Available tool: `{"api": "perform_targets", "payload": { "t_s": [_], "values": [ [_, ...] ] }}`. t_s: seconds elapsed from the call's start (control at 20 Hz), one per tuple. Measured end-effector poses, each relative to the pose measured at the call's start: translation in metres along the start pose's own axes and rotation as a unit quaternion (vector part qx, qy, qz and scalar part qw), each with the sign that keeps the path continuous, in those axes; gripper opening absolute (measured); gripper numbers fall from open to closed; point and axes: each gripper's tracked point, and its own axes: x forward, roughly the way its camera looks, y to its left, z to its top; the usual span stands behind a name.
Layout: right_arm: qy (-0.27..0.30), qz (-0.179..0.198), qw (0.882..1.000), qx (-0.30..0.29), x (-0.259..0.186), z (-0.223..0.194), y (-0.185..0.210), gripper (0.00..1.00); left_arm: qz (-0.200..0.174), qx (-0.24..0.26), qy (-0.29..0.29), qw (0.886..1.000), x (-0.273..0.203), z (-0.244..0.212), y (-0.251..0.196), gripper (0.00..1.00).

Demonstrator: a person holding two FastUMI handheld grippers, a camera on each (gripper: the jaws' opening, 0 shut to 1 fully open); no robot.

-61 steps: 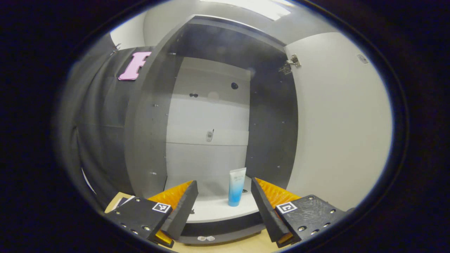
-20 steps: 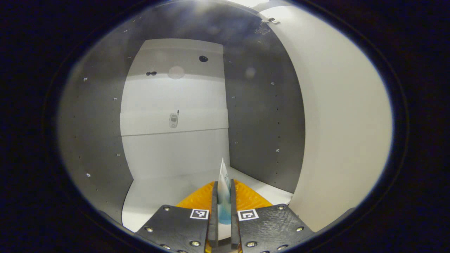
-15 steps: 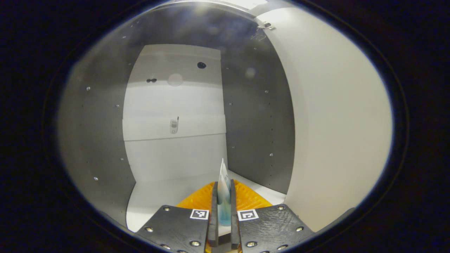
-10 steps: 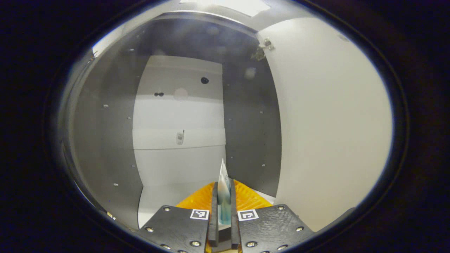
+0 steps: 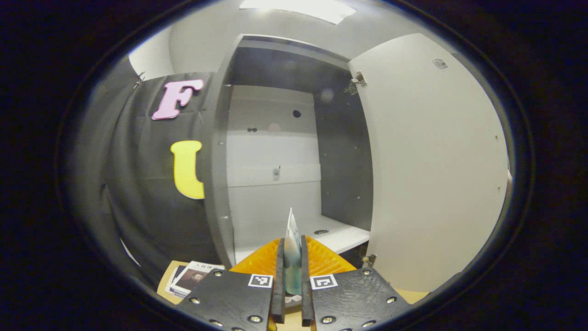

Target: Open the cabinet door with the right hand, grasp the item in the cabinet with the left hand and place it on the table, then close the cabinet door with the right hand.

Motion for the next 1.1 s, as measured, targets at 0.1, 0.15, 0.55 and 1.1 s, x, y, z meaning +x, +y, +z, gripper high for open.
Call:
{"api": "perform_targets", "payload": {
  "t_s": [0.1, 0.15, 0.55, 1.1],
  "values": [
    [-0.003, 0.011, 1.0, 0.001, -0.006, 0.003, 0.007, 0.93, 0.049, -0.011, 0.003, 0.999, -0.028, -0.028, 0.021, 0.15],
    [-0.008, 0.018, 1.0, 0.001, -0.008, 0.005, 0.014, 0.98, 0.065, -0.014, 0.012, 0.998, -0.042, -0.049, 0.026, 0.19],
    [-0.045, 0.071, 0.996, -0.021, -0.034, 0.017, 0.039, 0.92, 0.126, -0.06, 0.083, 0.987, -0.119, -0.184, 0.049, 0.19],
    [0.004, 0.146, 0.989, 0.033, -0.049, -0.004, 0.061, 0.92, 0.194, -0.033, 0.152, 0.968, -0.153, -0.322, 0.065, 0.19]
  ]
}}
